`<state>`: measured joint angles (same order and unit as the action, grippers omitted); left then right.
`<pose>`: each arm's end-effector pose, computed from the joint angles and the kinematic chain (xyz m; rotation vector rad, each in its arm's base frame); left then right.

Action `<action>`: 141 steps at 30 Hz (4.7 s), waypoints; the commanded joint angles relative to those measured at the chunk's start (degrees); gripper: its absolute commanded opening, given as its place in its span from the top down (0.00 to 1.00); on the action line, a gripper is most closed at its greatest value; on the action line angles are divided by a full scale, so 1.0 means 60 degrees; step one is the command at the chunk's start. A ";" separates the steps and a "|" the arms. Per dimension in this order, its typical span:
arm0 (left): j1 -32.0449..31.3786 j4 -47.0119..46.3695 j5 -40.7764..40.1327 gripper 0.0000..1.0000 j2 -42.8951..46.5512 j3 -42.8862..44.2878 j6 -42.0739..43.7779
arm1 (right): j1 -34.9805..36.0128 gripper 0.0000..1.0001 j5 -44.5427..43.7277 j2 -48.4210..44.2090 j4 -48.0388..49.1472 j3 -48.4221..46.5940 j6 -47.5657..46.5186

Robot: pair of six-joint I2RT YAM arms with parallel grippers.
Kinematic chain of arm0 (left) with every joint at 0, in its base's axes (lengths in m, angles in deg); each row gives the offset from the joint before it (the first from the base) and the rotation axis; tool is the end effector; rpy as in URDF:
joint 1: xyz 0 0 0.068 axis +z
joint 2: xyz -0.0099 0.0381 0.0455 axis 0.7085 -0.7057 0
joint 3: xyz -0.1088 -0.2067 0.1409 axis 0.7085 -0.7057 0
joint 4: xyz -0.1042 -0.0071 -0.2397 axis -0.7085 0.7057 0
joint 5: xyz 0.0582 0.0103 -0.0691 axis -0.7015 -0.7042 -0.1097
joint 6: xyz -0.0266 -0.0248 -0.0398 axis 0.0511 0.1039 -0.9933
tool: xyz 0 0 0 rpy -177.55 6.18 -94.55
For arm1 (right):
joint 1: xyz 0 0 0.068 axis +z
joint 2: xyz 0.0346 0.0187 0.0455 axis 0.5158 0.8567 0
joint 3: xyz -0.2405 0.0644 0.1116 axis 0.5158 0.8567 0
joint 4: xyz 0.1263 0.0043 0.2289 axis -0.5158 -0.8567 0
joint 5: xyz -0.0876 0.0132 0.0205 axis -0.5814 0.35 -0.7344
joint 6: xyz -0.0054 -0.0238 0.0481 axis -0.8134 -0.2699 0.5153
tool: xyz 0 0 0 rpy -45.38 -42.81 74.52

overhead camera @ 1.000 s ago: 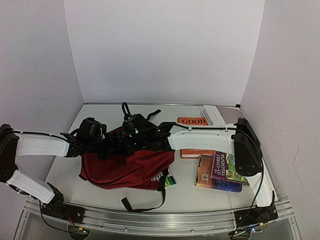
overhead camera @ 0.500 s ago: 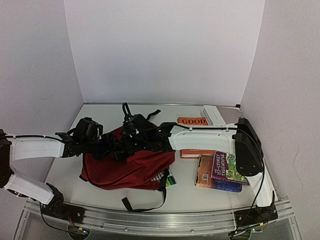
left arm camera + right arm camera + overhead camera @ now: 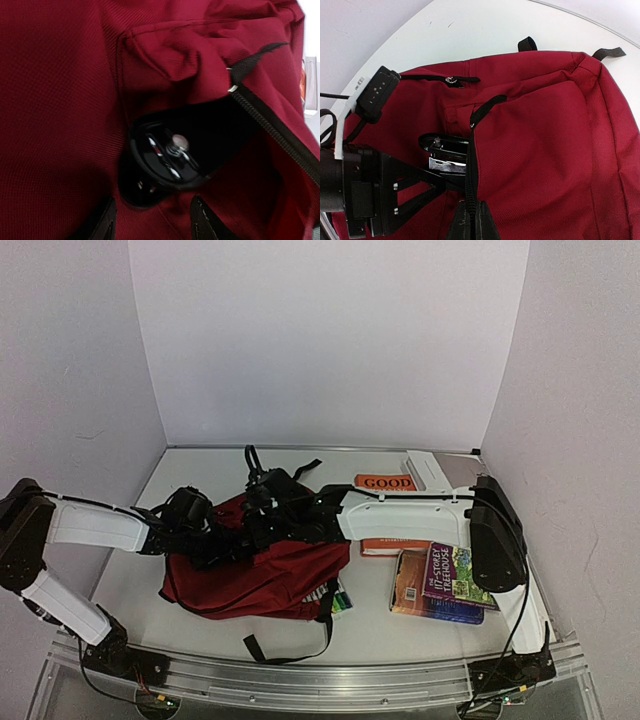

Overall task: Pack the student bag
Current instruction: Place the stationery in the student bag.

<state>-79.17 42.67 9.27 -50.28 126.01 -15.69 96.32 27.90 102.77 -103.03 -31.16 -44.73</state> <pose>0.2196 -0.1538 0.1555 -0.4381 2.5957 -0.7810 0.2242 0.4679 0.2278 -0.6865 2.1685 0.6076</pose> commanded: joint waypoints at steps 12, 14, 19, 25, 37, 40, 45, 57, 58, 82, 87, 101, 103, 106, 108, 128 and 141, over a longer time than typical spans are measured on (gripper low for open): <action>0.0008 -0.2238 0.1304 0.72 -0.2352 0.1815 0.0648 | 0.0040 1.00 0.0042 -0.0501 0.0426 -0.0328 -0.0178; -0.0003 -0.2693 0.1592 0.73 -0.2629 0.2003 0.0722 | 0.0040 1.00 0.0051 -0.0461 0.0423 -0.0327 -0.0163; -0.0074 -0.3503 0.2201 0.75 -0.3253 0.2405 0.0708 | 0.0002 1.00 0.0091 -0.0386 0.0453 -0.0307 -0.0015; -0.0327 -0.4054 0.2435 0.79 -0.3365 0.2397 0.0718 | -0.0228 1.00 0.0584 -0.0481 0.0783 0.0070 0.0290; -0.0636 -0.5160 0.2956 0.79 -0.2433 0.1387 0.1173 | -0.0369 1.00 0.0572 -0.0620 0.0943 0.0475 0.0425; -0.0650 -0.5292 0.3111 0.79 -0.2189 0.1237 0.1155 | -0.0374 1.00 0.0519 -0.0811 0.0999 0.0730 0.0465; -0.0651 -0.3924 0.2395 0.74 -0.1299 0.0835 0.1121 | -0.0369 1.00 0.0300 -0.1435 0.1242 0.1493 0.0384; -0.0636 -0.0428 0.0870 0.38 0.0971 0.0378 0.1770 | -0.0366 1.00 0.0700 -0.2381 0.2574 0.4016 0.0709; -0.0636 -0.0490 0.0876 0.35 0.0842 0.0459 0.1768 | -0.0368 1.00 0.0745 -0.2427 0.2648 0.4092 0.0749; -0.0050 -0.1555 0.1809 0.42 -0.2568 0.3115 0.1835 | -0.0372 1.00 0.0640 -0.3035 0.2767 0.3944 0.0686; -0.0051 -0.1608 0.2043 0.54 -0.2919 0.2979 0.1661 | -0.0371 1.00 0.0586 -0.3075 0.2768 0.3884 0.0619; -0.0308 -0.2476 0.2622 0.69 -0.3128 0.1733 0.0766 | -0.0374 1.00 0.0588 -0.2873 0.2770 0.3599 0.0535; -0.0405 -0.2716 0.2758 0.69 -0.3158 0.1630 0.0584 | -0.0371 1.00 0.0590 -0.2857 0.2768 0.3580 0.0525; -0.0606 -0.3062 0.2868 0.70 -0.3180 0.1554 0.0333 | -0.0369 1.00 0.0579 -0.2839 0.2770 0.3557 0.0510; -0.0741 -0.3300 0.2931 0.70 -0.3206 0.1557 0.0186 | -0.0367 1.00 0.0579 -0.2824 0.2770 0.3554 0.0497; -0.1647 -0.2120 0.1432 0.55 -0.1856 0.1688 0.0231 | -0.0378 1.00 0.0266 -0.3021 0.2769 0.3667 0.0451; -0.1688 -0.2020 0.1493 0.36 -0.0862 0.0467 -0.0076 | -0.0384 1.00 0.0271 -0.3126 0.2770 0.4079 0.0580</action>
<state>-88.86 32.26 17.03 -56.10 130.84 -14.29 93.77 30.58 88.00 -89.73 -6.48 -41.49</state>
